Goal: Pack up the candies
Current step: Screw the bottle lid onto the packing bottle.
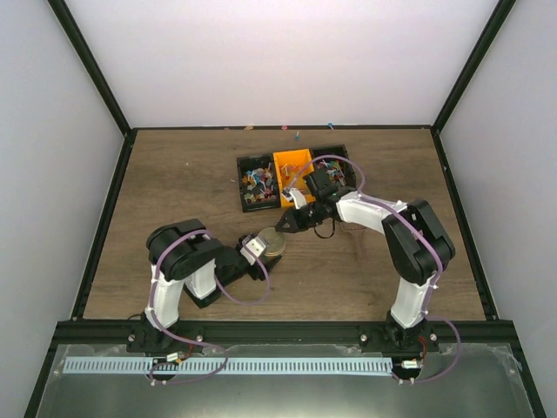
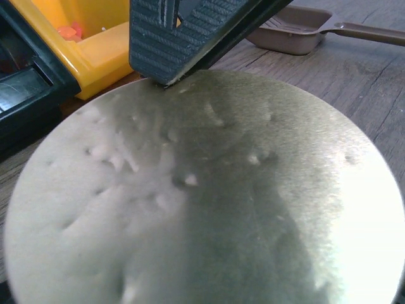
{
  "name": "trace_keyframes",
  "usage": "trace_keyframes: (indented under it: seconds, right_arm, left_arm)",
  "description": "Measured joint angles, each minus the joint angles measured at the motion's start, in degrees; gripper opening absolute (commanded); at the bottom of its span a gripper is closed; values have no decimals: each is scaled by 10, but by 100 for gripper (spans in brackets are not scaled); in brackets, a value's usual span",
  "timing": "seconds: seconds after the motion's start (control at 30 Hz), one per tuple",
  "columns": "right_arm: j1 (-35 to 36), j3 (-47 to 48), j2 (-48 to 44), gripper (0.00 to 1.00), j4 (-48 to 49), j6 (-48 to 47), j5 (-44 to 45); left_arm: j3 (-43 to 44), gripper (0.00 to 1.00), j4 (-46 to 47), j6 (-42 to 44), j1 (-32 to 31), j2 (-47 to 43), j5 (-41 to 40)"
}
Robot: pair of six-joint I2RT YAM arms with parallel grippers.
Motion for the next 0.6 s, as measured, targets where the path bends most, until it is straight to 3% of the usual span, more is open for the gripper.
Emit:
trace_keyframes:
  seconds: [0.17,0.6]
  right_arm:
    - [-5,-36,-14,1,46,3,-13]
    - [-2,-170,-111,1,130,30,4]
  left_arm:
    - [-1,83,0,3,0,0,0]
    - [-1,83,-1,9,-3,0,12]
